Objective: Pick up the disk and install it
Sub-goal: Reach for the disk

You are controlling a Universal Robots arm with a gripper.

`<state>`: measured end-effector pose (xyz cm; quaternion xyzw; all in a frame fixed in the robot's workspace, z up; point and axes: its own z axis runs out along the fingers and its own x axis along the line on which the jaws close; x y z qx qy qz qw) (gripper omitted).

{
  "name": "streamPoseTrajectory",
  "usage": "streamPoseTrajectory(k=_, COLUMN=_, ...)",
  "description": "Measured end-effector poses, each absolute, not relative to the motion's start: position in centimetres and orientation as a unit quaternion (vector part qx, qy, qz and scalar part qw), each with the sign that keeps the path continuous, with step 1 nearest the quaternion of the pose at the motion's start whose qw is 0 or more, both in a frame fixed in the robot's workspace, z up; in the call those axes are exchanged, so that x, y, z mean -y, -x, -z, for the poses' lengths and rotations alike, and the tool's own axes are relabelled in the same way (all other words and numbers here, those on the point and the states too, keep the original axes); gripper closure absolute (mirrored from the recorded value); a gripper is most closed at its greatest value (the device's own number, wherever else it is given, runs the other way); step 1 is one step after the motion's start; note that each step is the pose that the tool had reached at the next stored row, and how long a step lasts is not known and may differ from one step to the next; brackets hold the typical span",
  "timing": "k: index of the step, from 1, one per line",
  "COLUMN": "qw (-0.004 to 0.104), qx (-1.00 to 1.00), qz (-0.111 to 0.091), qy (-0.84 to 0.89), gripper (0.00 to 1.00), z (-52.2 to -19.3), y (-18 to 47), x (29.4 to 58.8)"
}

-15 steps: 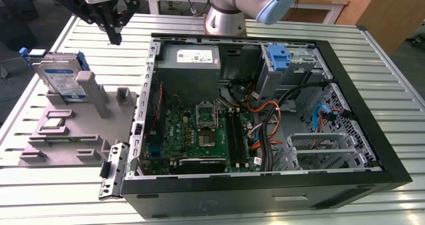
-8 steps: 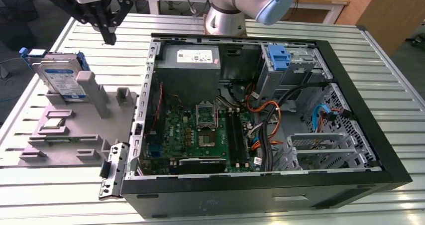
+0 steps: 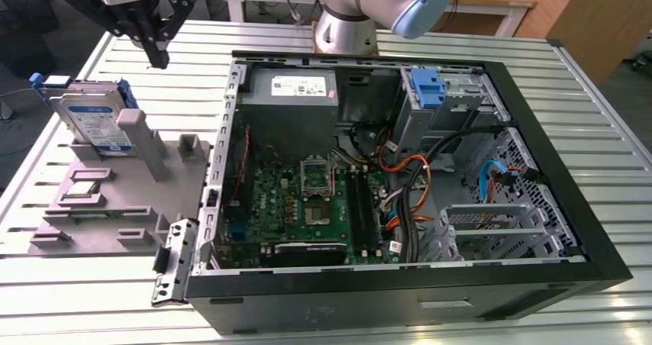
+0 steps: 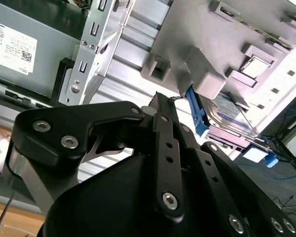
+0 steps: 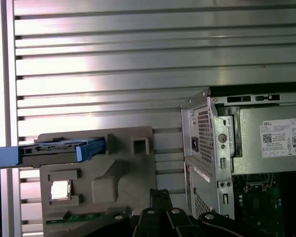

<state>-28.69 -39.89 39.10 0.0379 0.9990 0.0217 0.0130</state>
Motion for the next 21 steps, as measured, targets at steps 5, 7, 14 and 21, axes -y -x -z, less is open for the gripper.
streamPoseTrajectory(k=5, qw=0.013, qx=-0.999, qz=-0.022, qy=-0.038, gripper=0.90, z=-39.1, y=29.3, x=39.9)
streamPoseTrajectory(k=7, qw=0.013, qx=-0.999, qz=-0.022, qy=-0.038, gripper=0.90, z=-39.1, y=29.6, x=39.9)
streamPoseTrajectory(k=14, qw=0.013, qx=-0.999, qz=-0.022, qy=-0.038, gripper=0.90, z=-39.1, y=30.4, x=39.9)
streamPoseTrajectory(k=21, qw=0.013, qx=-0.999, qz=-0.022, qy=-0.038, gripper=0.90, z=-39.1, y=31.0, x=39.9)
